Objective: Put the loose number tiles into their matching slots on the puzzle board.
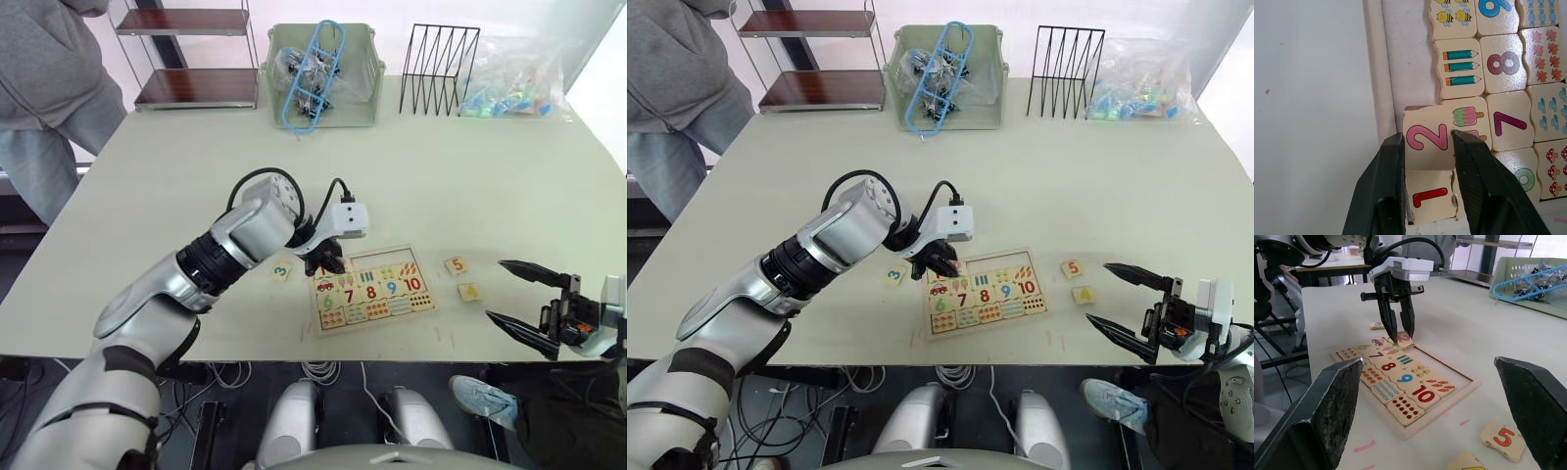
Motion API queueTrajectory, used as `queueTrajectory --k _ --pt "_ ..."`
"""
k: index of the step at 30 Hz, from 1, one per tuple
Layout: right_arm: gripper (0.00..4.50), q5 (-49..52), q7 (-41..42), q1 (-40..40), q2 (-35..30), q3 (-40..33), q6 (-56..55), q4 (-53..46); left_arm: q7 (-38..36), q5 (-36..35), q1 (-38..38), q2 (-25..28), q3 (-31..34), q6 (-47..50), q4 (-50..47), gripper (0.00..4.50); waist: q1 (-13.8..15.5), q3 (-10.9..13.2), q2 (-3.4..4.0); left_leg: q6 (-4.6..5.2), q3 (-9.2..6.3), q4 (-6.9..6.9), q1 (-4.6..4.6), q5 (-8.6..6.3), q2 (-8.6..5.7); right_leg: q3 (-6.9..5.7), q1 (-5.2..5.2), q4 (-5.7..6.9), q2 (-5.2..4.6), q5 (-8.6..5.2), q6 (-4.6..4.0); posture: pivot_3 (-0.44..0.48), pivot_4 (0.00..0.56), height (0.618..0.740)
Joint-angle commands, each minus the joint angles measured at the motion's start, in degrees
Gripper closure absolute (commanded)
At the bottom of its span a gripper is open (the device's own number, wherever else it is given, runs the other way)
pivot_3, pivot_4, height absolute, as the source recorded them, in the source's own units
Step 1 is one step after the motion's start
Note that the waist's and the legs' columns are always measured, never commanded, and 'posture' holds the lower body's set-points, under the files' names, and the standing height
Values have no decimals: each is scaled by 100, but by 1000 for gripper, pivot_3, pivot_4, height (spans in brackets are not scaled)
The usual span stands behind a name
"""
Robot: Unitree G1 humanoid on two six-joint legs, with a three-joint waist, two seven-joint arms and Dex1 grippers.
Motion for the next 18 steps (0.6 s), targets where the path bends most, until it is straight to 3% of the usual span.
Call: queueTrajectory --k 1,18 --pt "0 34 -36 7 -59 -159 -55 -153 66 89 -76 -55 15 -86 -35 3584 0 0 0 0 0 0 0 0 0 0 0 0 0 0 0 0 150 740" --pt "0 36 70 -16 -58 -164 -105 -61 86 151 26 42 16 -33 -187 3584 -1 0 0 0 0 0 0 0 0 0 0 0 0 0 0 0 150 740"
